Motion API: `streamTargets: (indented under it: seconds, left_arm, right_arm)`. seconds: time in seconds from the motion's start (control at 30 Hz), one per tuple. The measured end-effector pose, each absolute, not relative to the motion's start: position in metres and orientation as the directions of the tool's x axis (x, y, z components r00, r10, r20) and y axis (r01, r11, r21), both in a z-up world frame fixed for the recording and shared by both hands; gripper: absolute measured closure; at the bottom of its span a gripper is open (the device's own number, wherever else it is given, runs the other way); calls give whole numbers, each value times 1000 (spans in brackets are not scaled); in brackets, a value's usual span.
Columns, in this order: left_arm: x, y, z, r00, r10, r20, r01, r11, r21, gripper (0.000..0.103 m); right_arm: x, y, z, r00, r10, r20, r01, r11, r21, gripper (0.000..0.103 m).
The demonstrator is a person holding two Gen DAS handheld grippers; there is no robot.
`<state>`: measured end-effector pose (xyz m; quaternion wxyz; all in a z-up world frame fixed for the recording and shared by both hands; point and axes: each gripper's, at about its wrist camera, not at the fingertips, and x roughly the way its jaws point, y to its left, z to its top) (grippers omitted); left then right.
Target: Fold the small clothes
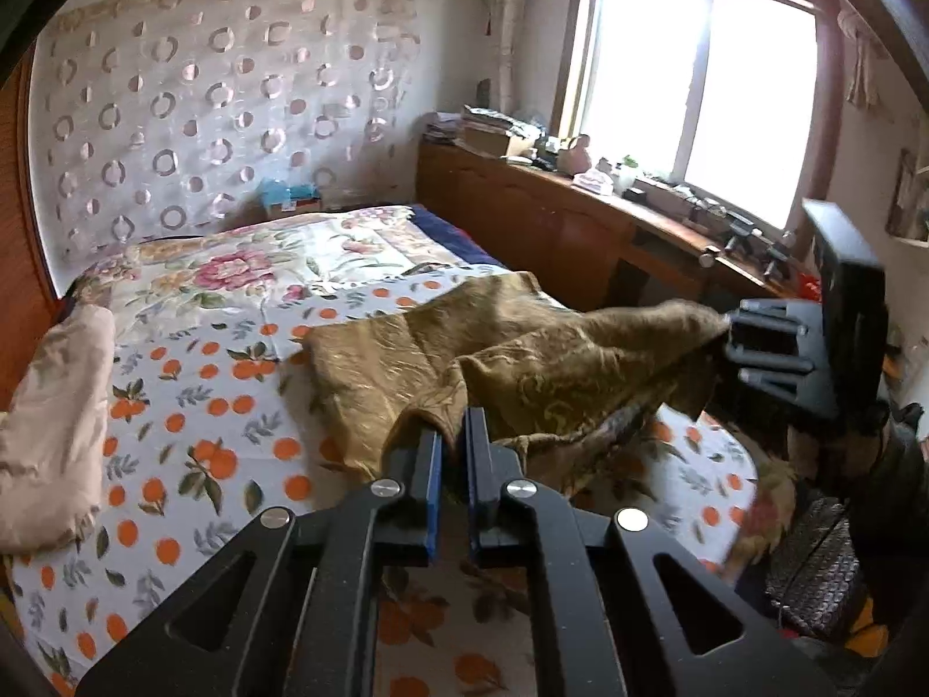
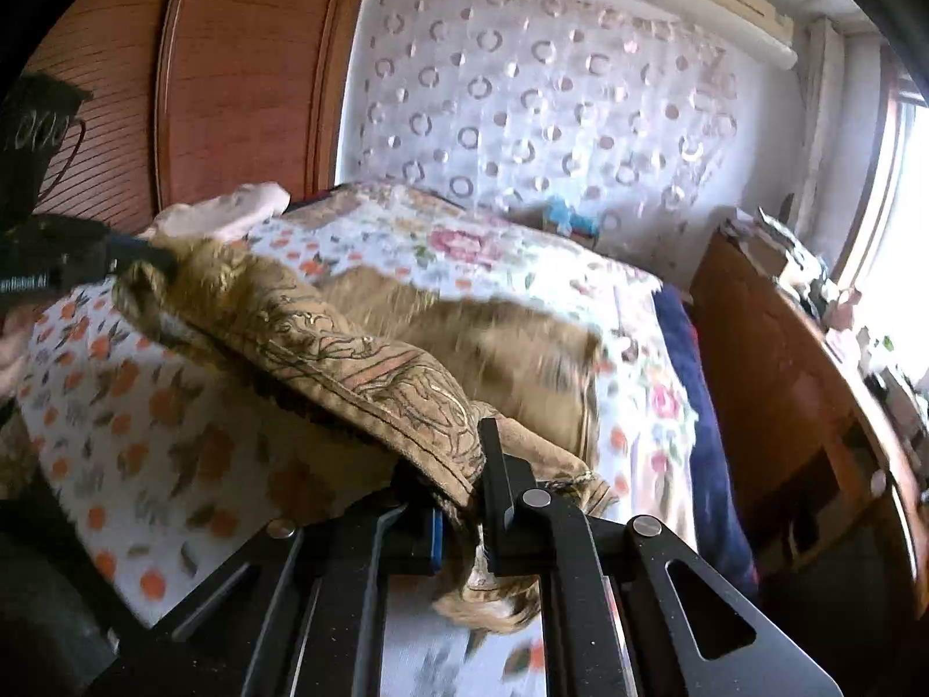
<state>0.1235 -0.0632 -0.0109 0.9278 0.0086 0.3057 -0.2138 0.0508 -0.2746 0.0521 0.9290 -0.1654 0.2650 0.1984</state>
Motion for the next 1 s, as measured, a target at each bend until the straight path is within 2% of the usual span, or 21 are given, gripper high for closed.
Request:
streamTargets:
  seconds: [0.3, 0.67, 0.77, 0.83, 0.9, 0.97, 1.0]
  left_arm:
    - [192, -54, -11, 711, -375, -594, 376, 917, -129, 96]
    - [262, -54, -43, 658, -349, -667, 362, 923, -126, 96]
    - [267, -57, -43, 653, -345, -674, 373, 921, -110, 94]
    - [268, -57, -40, 654, -349, -671, 380, 919, -108, 84]
    - [269, -55, -37, 658, -357, -663, 381, 917, -116, 63]
    - [268, -50, -33, 674, -358, -647, 374, 920, -119, 56]
    - [268, -48, -31, 678, -355, -644, 370, 921, -118, 55]
  right_arm:
    - [127, -274, 41, 775, 322, -544, -468, 871, -151, 94]
    - [198, -282, 5, 704, 342, -622, -467, 883, -43, 94]
    - [210, -279, 10, 704, 333, -628, -449, 893, -30, 86]
    - [215, -277, 14, 707, 329, -626, -447, 894, -35, 84]
    - [219, -274, 20, 717, 320, -620, -442, 896, -50, 77]
    - [228, -271, 25, 726, 310, -614, -445, 892, -75, 66]
    - [235, -269, 26, 730, 300, -615, -441, 893, -87, 65]
